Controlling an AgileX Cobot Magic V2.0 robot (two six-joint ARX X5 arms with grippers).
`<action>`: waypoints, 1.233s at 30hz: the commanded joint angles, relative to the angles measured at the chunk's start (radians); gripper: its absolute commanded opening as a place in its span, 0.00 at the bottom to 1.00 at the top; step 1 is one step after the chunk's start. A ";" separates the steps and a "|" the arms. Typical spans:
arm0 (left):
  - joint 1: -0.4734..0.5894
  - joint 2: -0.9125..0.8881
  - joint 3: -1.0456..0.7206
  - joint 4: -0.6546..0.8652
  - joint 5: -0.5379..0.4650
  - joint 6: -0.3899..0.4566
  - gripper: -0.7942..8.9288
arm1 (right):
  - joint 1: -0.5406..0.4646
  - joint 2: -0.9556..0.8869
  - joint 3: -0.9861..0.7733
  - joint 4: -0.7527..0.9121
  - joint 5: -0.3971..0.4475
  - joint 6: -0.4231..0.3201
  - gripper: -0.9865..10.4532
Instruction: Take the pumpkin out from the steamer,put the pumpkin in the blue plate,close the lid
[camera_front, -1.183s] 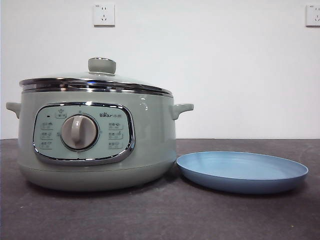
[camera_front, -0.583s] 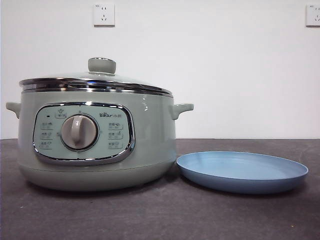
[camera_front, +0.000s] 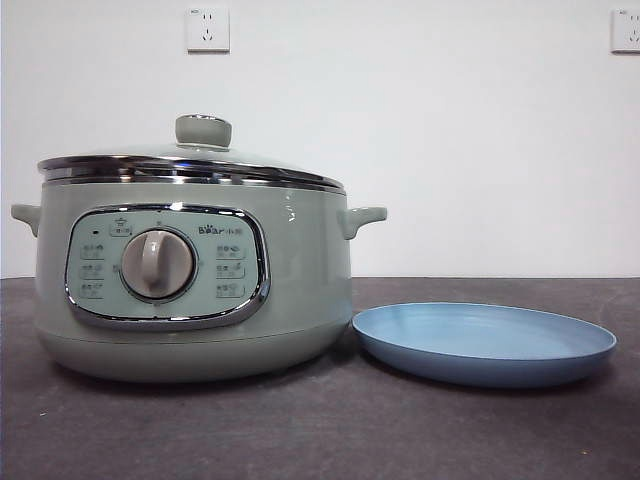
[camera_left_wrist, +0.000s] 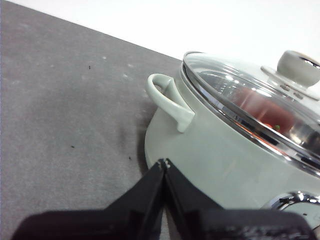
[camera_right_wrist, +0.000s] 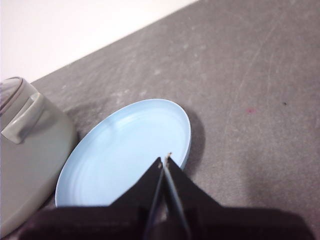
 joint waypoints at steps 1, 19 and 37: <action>0.003 -0.001 0.018 -0.021 0.010 -0.029 0.07 | 0.001 0.001 0.028 0.002 0.003 0.032 0.07; 0.003 0.307 0.380 -0.082 0.012 0.064 0.07 | 0.001 0.196 0.339 -0.035 0.000 0.031 0.07; 0.000 0.702 0.874 -0.406 0.199 0.286 0.08 | 0.001 0.685 0.932 -0.425 -0.101 -0.354 0.07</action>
